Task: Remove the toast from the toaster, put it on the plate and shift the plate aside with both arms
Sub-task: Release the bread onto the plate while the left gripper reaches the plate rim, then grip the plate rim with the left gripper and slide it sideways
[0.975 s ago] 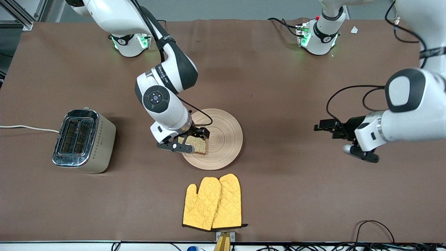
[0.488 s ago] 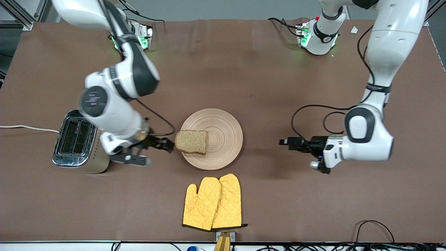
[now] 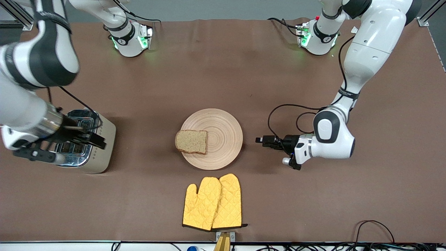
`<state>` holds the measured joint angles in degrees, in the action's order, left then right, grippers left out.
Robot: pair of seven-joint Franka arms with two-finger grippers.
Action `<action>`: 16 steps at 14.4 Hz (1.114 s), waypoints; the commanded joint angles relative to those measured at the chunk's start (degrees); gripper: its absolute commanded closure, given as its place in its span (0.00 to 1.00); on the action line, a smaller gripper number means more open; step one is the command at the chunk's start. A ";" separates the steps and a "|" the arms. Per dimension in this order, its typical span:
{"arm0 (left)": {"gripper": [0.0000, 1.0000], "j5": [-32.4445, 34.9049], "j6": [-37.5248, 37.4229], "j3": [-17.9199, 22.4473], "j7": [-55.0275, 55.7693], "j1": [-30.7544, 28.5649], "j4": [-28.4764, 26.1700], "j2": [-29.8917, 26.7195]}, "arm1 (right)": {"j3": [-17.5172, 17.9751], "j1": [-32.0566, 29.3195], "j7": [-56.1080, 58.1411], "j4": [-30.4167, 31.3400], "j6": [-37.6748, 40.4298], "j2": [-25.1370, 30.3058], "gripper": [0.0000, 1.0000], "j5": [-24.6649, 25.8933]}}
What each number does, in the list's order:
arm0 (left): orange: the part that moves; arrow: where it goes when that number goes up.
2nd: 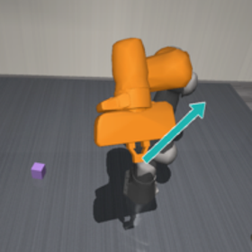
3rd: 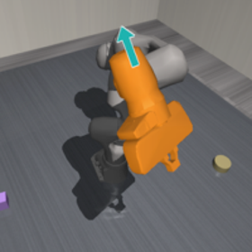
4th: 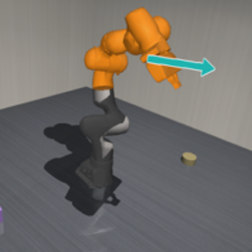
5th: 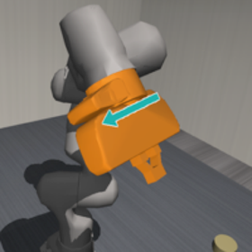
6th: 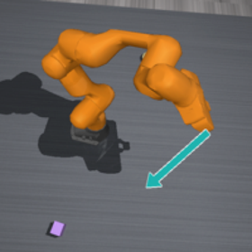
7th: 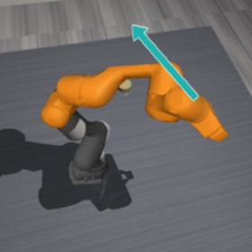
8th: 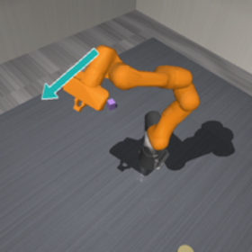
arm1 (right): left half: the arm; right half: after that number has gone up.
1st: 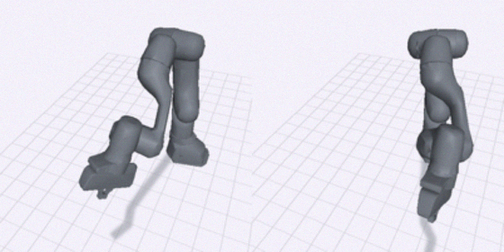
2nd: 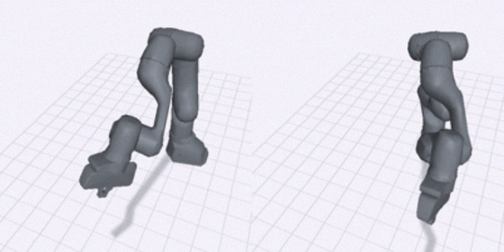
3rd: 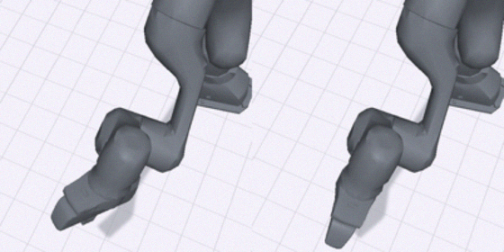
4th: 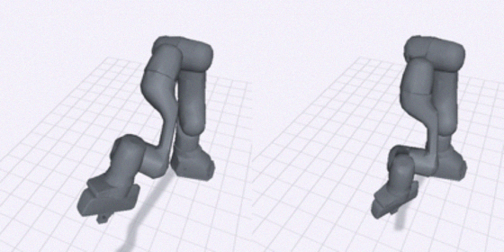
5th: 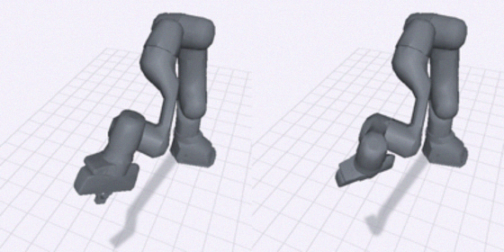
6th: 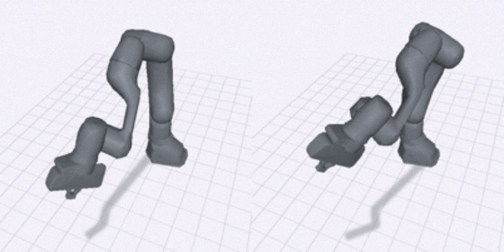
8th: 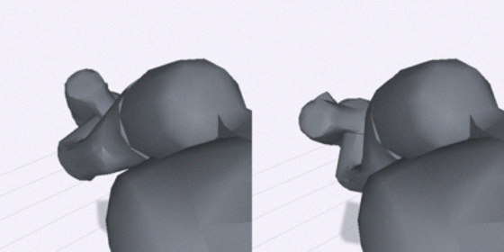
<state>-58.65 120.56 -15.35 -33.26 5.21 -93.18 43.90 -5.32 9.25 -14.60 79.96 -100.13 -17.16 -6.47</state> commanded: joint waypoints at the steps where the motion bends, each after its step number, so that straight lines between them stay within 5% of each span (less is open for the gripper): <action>1: 0.41 -5.75 4.15 -0.47 -4.70 2.34 -0.16 2.76 | 1.19 -4.67 1.76 2.40 3.53 4.93 0.00 0.93; 4: 0.45 -14.80 5.30 -0.38 -8.91 4.80 -0.07 5.22 | 1.19 -7.31 5.08 3.36 7.12 8.71 0.00 3.11; 8: 0.53 -15.97 6.97 -0.38 -10.86 5.16 -0.07 6.72 | 1.28 -9.42 14.14 5.29 8.20 13.45 0.00 4.53; 16: 0.96 -17.11 7.06 -0.47 -10.86 5.42 -0.07 7.08 | 1.46 -7.66 18.02 12.84 5.14 20.58 0.00 9.90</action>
<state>-73.66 126.96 -15.58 -43.23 10.64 -93.36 50.93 -4.04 1.93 2.65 87.45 -92.00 -0.19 2.44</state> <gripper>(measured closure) 0.912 0.000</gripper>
